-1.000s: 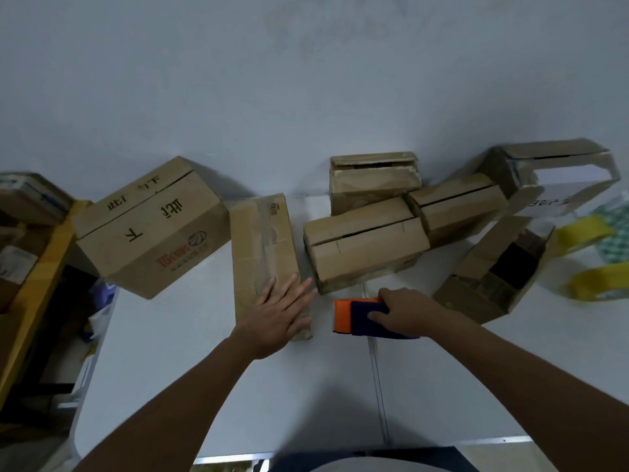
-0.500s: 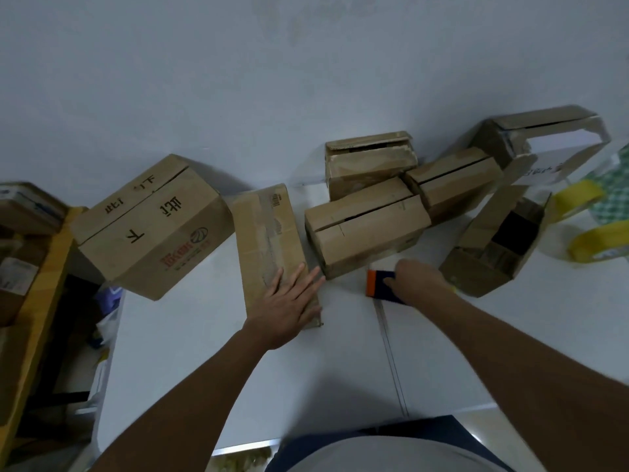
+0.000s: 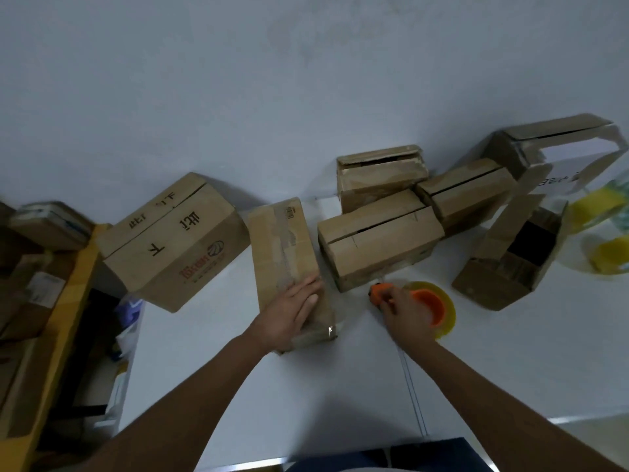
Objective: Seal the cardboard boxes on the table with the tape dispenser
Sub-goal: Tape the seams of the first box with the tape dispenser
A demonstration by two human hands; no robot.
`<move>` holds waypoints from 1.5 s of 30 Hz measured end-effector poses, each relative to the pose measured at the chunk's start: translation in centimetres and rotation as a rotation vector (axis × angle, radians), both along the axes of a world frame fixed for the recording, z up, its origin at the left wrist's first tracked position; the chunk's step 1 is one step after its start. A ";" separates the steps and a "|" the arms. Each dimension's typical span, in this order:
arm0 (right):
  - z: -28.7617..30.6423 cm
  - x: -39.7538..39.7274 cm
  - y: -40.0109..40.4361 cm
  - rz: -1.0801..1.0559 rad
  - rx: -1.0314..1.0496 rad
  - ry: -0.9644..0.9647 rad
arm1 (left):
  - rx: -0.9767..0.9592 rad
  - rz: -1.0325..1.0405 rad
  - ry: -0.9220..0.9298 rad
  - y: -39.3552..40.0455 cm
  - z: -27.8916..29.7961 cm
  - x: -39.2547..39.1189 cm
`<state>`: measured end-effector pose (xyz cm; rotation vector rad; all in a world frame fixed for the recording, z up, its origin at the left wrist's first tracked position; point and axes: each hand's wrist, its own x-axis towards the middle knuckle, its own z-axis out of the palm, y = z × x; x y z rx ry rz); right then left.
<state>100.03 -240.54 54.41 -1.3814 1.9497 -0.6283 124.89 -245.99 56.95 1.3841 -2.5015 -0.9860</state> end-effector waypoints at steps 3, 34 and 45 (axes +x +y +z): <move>0.6 3.3 -0.5 -0.111 0.273 -0.620 | -0.032 -0.071 -0.044 0.9 0.2 1.0; 0.2 4.5 1.5 -0.179 0.001 -0.488 | -0.571 -0.044 -0.416 2.8 -2.7 -1.0; -1.4 4.8 0.8 -0.096 -0.104 -0.389 | -0.463 -0.017 -0.340 2.1 -2.6 -0.6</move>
